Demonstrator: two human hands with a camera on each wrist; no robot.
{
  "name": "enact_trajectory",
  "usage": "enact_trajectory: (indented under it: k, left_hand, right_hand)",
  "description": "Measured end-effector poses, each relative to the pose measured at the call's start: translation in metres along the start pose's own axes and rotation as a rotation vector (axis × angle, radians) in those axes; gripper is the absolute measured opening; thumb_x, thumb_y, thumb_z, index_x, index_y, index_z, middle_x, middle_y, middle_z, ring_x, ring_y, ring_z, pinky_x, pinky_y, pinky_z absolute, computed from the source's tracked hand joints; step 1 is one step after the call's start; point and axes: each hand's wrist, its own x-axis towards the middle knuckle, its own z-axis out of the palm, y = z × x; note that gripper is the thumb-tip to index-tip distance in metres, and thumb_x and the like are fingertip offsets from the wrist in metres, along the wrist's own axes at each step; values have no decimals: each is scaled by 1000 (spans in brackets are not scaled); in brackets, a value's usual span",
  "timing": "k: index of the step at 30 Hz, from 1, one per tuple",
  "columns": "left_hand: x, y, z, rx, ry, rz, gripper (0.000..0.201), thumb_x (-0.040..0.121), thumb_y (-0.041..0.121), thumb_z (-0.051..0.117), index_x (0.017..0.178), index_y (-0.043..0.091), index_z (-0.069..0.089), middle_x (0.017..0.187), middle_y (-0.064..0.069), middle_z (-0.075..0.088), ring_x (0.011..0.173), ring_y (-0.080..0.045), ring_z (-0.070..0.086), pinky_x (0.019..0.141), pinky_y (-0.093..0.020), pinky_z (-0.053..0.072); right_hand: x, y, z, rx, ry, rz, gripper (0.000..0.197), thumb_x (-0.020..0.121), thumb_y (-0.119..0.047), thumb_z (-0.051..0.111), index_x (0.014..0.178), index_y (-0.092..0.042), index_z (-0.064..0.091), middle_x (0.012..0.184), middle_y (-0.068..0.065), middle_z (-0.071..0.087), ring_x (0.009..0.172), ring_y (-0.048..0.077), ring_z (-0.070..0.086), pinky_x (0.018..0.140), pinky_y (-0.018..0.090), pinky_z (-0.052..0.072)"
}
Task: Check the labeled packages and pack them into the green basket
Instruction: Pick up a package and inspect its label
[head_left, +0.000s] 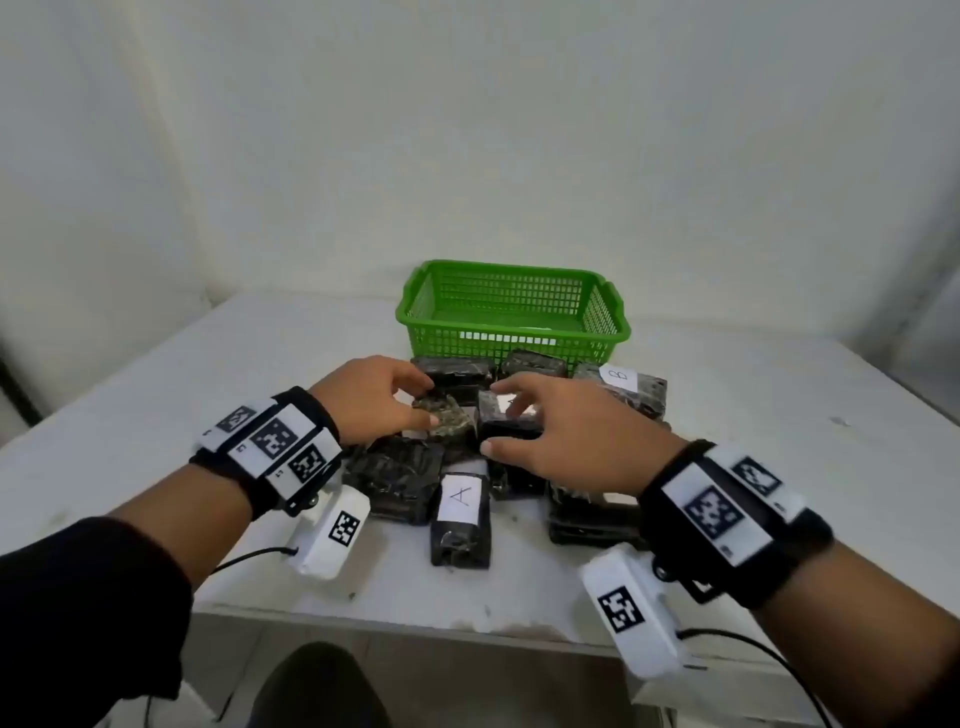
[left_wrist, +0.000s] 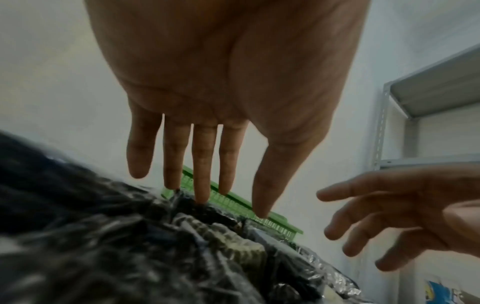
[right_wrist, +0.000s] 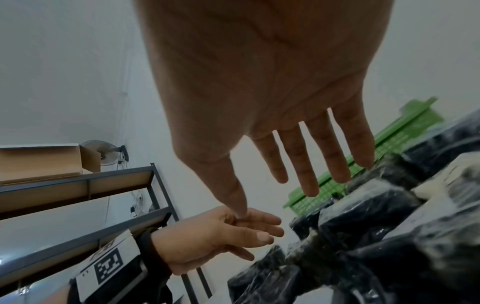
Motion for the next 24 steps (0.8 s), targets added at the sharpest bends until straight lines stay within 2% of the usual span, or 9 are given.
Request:
enact_trajectory:
  k: [3, 6, 9, 11, 13, 15, 17, 21, 24]
  left_hand:
    - [-5, -7, -3, 63, -42, 16, 52, 78, 46, 75, 127, 34, 61, 124, 15, 64, 111, -7, 59, 98, -26, 44]
    - [-15, -14, -5, 42, -51, 45, 51, 76, 48, 77, 125, 37, 63, 122, 15, 64, 108, -6, 59, 98, -27, 46]
    - [-24, -23, -9, 70, -137, 85, 60, 72, 54, 78, 128, 39, 61, 125, 16, 63, 110, -5, 58, 101, -29, 46]
    - [-30, -26, -11, 125, -193, 123, 68, 72, 54, 78, 134, 38, 55, 124, 19, 60, 108, -1, 56, 96, -22, 45]
    - [-32, -27, -11, 177, -227, 164, 74, 71, 54, 79, 137, 36, 52, 120, 19, 60, 104, -1, 56, 90, -18, 43]
    - [-33, -26, -9, 263, -242, 212, 75, 67, 59, 79, 133, 35, 54, 116, 15, 60, 103, -6, 56, 91, -25, 47]
    - [-33, -26, -6, 393, -246, 263, 73, 61, 66, 77, 126, 37, 58, 109, 13, 60, 103, -10, 54, 92, -34, 46]
    - [-33, -26, -4, 497, -220, 231, 74, 61, 65, 76, 127, 39, 55, 109, 14, 58, 111, -10, 48, 91, -37, 32]
    - [-31, -28, -7, 461, -198, 213, 74, 62, 64, 75, 128, 40, 55, 111, 18, 58, 113, -9, 46, 95, -40, 29]
  right_hand:
    - [20, -12, 11, -16, -77, -24, 73, 89, -59, 69, 151, -30, 45, 134, -8, 64, 119, 15, 60, 100, 32, 49]
    - [37, -24, 27, -57, -137, -47, 77, 85, -59, 74, 150, -29, 47, 136, -3, 63, 123, 17, 59, 101, 33, 49]
    - [48, -31, 40, -91, -200, -60, 85, 80, -57, 80, 152, -25, 47, 143, -1, 61, 128, 20, 57, 103, 34, 49]
    - [52, -35, 47, -108, -231, -61, 91, 76, -57, 83, 152, -23, 47, 142, -1, 61, 126, 21, 59, 102, 34, 51]
    - [56, -38, 53, -136, -246, -68, 87, 72, -56, 87, 145, -22, 54, 135, -1, 65, 118, 21, 62, 95, 32, 53]
    - [59, -40, 57, -158, -258, -71, 78, 69, -55, 89, 134, -21, 62, 123, 0, 69, 106, 21, 65, 87, 31, 54]
    - [61, -40, 60, -172, -273, -67, 75, 66, -53, 92, 128, -21, 64, 117, 0, 71, 100, 20, 66, 84, 30, 54]
    - [63, -40, 66, -174, -284, -52, 75, 68, -48, 92, 131, -19, 60, 120, 1, 69, 107, 22, 65, 91, 33, 55]
    - [63, -38, 67, -145, -246, -55, 67, 72, -43, 90, 127, -17, 62, 118, 4, 69, 104, 23, 65, 89, 35, 56]
